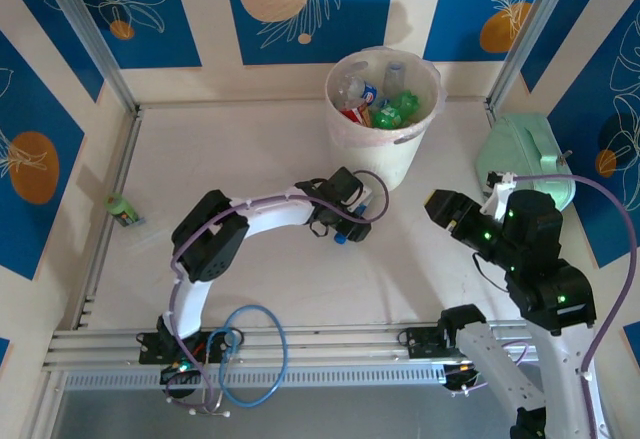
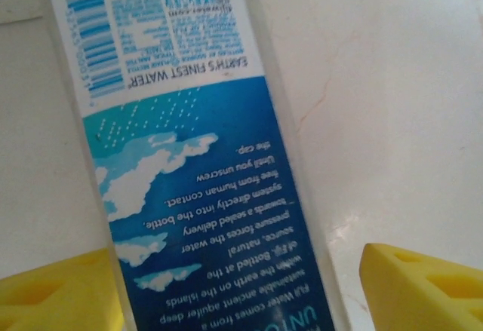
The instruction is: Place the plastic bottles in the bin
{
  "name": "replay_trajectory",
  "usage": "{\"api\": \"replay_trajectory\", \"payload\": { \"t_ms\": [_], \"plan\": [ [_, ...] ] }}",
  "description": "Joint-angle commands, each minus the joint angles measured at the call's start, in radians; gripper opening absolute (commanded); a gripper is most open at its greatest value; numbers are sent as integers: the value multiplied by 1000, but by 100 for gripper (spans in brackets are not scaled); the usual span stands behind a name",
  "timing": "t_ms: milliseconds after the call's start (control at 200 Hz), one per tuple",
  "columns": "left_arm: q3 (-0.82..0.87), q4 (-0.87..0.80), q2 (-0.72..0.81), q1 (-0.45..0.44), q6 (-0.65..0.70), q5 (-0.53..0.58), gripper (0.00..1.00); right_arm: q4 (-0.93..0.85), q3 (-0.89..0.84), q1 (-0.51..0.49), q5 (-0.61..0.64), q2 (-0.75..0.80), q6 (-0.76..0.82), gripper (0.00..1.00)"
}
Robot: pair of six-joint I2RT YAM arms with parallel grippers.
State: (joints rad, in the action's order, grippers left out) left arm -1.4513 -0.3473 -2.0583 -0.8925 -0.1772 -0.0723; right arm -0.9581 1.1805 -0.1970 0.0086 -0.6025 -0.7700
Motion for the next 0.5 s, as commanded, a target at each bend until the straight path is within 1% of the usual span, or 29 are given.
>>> {"api": "replay_trajectory", "payload": {
  "t_ms": [0, 150, 265, 400, 495],
  "plan": [
    [-29, -36, -10, 0, 18, 13, 73, -21, 33, -4, 17, 10, -5, 65],
    [-22, -34, 0, -4, 16, 19, 66, -16, 31, -4, 21, -1, -3, 65],
    [10, -22, 40, -10, 5, 11, 62, -18, 36, -4, 23, -3, 2, 65],
    [91, 13, 129, -20, -10, -4, 61, -24, 44, -5, 34, -3, 6, 65],
    [157, 24, 222, -30, -24, -7, 60, -22, 39, -3, 34, -6, 2, 65]
  ]
}}
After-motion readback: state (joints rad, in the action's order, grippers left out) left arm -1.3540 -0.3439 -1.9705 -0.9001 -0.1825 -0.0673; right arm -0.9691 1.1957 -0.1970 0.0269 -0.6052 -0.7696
